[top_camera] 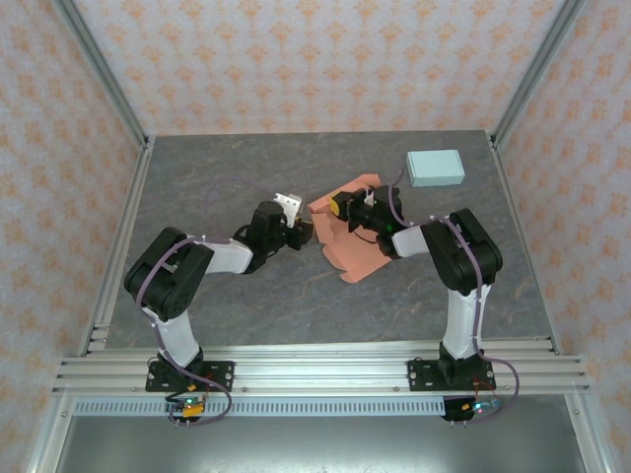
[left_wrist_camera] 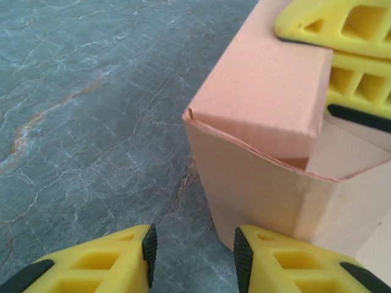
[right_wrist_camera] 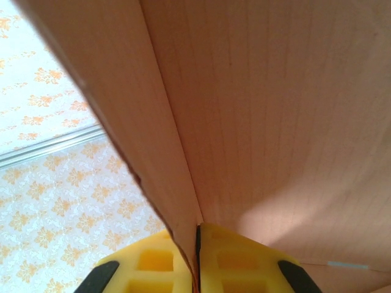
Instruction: Fold the paper box
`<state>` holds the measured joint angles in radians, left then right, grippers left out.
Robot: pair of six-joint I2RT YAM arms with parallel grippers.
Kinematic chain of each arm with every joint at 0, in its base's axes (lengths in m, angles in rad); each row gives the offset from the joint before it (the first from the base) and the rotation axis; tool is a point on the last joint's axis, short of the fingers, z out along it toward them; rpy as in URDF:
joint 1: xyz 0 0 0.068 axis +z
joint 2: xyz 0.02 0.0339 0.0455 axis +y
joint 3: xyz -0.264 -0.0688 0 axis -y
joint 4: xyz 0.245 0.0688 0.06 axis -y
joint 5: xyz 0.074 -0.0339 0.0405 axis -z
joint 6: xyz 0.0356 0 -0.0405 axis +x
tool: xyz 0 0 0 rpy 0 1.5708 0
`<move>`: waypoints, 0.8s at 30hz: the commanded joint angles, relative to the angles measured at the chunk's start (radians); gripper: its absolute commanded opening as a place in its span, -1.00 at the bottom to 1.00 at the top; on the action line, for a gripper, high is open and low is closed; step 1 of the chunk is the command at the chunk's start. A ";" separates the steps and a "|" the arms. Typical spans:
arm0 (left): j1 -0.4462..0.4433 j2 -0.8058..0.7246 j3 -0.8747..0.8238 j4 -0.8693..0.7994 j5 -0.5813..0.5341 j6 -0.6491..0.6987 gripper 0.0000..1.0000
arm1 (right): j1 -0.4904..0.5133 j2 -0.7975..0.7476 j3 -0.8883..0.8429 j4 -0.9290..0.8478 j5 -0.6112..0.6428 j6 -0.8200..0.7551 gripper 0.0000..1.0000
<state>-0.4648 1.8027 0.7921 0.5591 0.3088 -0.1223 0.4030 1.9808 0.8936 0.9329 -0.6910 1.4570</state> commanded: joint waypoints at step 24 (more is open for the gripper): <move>-0.046 -0.027 0.009 0.084 0.059 -0.005 -0.15 | 0.056 -0.087 -0.297 0.463 0.437 -0.094 -0.89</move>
<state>-0.4950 1.7802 0.7715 0.6373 0.3584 -0.1688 0.4557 1.9244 0.6159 1.2972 -0.3515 1.4033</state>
